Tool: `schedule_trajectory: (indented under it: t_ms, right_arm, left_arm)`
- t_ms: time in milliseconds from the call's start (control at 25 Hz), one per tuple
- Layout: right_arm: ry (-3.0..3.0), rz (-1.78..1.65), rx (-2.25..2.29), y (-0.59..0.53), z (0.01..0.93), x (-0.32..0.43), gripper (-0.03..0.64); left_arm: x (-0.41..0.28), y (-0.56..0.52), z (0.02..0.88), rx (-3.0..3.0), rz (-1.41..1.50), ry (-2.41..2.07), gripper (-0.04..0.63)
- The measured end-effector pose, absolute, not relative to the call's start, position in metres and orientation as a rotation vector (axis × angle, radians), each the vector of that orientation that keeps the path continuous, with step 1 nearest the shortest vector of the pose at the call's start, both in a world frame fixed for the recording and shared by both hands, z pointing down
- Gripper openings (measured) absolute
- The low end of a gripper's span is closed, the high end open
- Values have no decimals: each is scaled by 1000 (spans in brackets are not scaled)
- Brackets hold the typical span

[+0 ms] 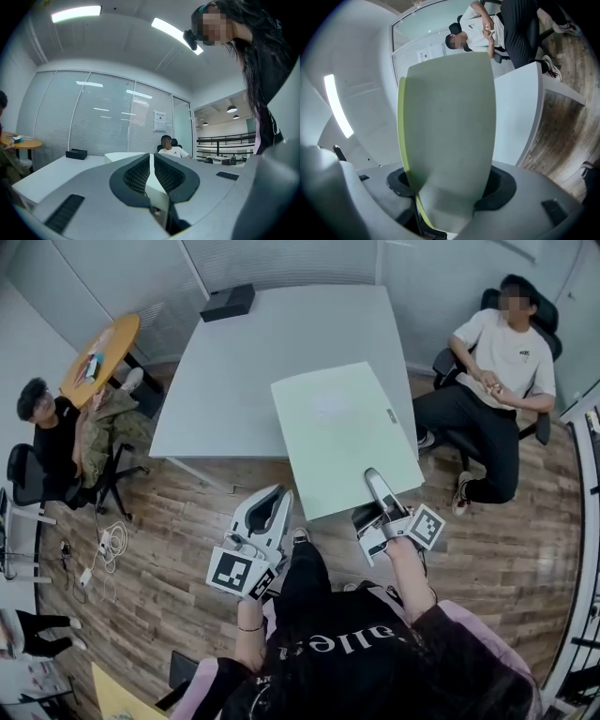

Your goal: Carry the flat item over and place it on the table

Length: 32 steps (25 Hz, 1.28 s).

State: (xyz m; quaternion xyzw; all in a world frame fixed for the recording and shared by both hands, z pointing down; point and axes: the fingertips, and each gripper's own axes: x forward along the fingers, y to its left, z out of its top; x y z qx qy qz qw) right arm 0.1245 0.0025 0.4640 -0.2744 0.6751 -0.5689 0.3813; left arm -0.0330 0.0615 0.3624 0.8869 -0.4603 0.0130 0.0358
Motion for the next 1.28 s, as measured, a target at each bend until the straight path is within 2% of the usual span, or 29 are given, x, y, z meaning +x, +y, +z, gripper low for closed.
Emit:
schedule_trajectory:
  t_ms: [640,1280]
  right_arm:
    - [1641,-1419,-847,-102,464,19,316]
    - [1632,-1452,-941,-153,481,21,316]
  left_arm:
    - [-157,-69,358,2811,33,-1269,46]
    - [-154,-113,384,2800,102,-1164,46]
